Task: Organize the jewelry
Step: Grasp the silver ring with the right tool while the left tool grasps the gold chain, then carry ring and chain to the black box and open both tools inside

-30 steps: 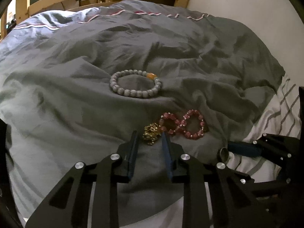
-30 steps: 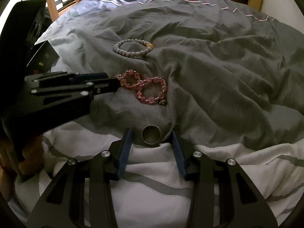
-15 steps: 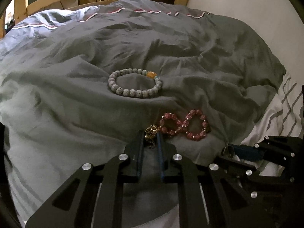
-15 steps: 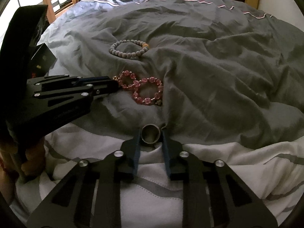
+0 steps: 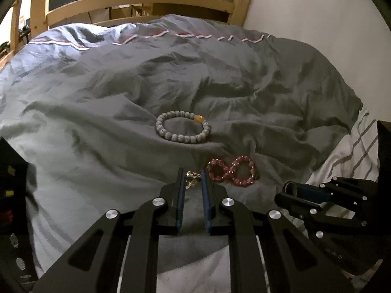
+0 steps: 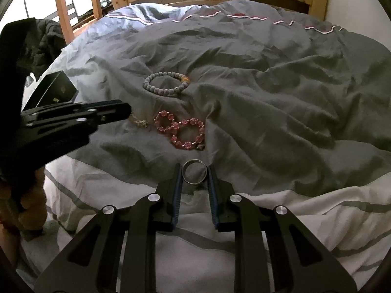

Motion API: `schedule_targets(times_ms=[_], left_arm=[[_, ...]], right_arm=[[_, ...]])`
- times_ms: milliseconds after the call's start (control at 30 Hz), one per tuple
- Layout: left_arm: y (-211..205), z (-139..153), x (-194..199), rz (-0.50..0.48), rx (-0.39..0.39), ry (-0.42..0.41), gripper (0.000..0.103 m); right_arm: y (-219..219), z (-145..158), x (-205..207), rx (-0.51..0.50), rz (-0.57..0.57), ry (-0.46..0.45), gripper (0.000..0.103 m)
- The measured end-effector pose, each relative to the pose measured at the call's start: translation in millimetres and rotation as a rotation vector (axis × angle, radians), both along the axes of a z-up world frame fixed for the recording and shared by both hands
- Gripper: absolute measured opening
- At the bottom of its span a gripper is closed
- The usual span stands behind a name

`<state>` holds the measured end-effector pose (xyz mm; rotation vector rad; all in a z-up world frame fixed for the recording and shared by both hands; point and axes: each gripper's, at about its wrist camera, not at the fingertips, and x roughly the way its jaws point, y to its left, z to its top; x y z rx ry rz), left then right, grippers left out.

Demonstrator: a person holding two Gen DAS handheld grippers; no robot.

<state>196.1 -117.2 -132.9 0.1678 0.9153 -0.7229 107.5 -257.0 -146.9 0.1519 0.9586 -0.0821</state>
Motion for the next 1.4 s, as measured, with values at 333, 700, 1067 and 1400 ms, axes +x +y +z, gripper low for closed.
schedule_targets(times_ms=[333,700,1067,1400], left_arm=[[17,19,-11,0.037,0.006,-0.025,0.013],[46,41,-26,0.113,0.027,-0.043,0.013],[76,69,-38,0.177,0.06,-0.086,0.013],[132,94,-26,0.292,0.056,-0.122,0.013]], right_arm=[[0,10,-5,-0.008,0.003,-0.024,0.021],[11,38,-11,0.007,0.036,-0.075,0.021],[29,61,-19,0.014,0.072,-0.108,0.021],[78,71,-4,-0.002,0.163,-0.122,0.021]])
